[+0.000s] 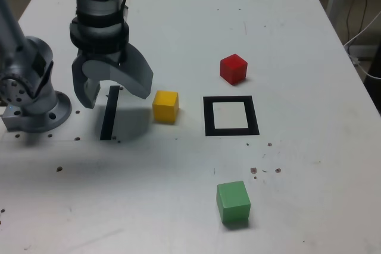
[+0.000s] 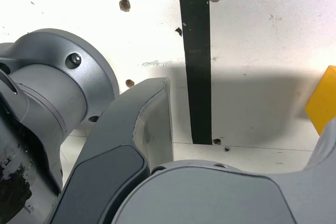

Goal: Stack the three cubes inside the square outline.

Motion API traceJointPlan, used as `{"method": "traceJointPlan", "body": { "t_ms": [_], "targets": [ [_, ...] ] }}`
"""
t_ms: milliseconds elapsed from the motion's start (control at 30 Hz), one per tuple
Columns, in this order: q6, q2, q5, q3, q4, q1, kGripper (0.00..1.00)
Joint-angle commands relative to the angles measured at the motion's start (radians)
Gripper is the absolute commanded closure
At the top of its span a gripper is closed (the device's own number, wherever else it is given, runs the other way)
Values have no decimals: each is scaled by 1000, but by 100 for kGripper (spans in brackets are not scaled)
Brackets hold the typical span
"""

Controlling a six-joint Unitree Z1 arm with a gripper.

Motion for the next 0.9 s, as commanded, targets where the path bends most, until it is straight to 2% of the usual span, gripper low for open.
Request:
{"method": "traceJointPlan", "body": {
  "t_ms": [0,300,433,633,867],
  "targets": [
    [-2,4,2,-1,2,2,1],
    [-2,3,2,-1,5,2,1],
    [-2,1,11,-24,31,2,1],
    [15,5,74,-129,116,17,2],
    [159,68,156,-310,167,115,4]
  ]
}}
